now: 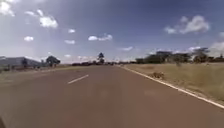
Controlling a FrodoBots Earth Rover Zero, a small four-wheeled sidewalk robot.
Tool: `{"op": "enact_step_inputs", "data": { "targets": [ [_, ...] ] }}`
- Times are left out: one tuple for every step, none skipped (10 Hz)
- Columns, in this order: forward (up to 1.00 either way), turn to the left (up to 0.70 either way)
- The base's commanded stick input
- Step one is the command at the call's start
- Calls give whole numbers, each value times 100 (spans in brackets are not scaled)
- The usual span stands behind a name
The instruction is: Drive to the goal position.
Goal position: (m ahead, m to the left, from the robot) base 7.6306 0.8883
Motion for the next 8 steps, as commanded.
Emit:
{"op": "enact_step_inputs", "data": {
  "targets": [
    [85, 0],
    [85, 0],
    [85, 0],
    [85, 0],
    [85, 0],
    [85, 0],
    [85, 0],
    [85, 0]
  ]
}}
